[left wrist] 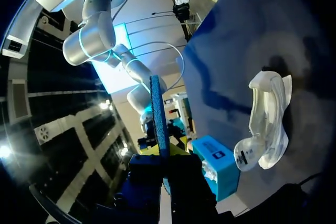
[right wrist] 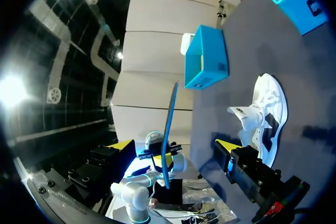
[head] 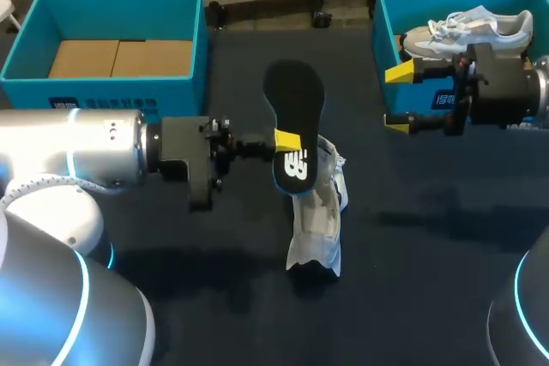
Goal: Take the shoe out of the shoebox, open the shoe tongue, remove and reinsert the insole, then place the shoe into the shoebox
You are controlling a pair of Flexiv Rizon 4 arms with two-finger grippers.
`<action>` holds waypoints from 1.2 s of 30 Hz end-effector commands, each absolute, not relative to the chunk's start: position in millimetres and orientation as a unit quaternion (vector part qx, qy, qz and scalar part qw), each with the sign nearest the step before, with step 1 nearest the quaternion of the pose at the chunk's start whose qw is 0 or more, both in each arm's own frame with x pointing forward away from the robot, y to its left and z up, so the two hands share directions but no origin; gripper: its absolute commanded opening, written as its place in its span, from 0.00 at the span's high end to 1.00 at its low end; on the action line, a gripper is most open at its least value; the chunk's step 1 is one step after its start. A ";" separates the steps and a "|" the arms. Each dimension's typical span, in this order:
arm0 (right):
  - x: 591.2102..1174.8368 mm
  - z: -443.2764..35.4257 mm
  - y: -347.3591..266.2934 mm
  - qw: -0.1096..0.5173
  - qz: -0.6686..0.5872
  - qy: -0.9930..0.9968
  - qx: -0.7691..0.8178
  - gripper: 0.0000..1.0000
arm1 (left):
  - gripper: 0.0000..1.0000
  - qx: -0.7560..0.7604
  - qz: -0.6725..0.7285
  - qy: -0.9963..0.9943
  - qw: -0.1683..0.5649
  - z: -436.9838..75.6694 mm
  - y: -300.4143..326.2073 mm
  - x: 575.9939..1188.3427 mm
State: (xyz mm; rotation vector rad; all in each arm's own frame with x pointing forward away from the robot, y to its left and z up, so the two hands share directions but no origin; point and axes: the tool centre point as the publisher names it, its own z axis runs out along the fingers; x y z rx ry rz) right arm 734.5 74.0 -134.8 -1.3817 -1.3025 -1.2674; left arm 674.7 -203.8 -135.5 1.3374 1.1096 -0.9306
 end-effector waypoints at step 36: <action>746.2 -142.2 135.4 0.445 -0.493 -0.521 -0.535 0.71 | 1.00 0.591 -0.368 0.426 0.577 -152.1 -271.8 701.1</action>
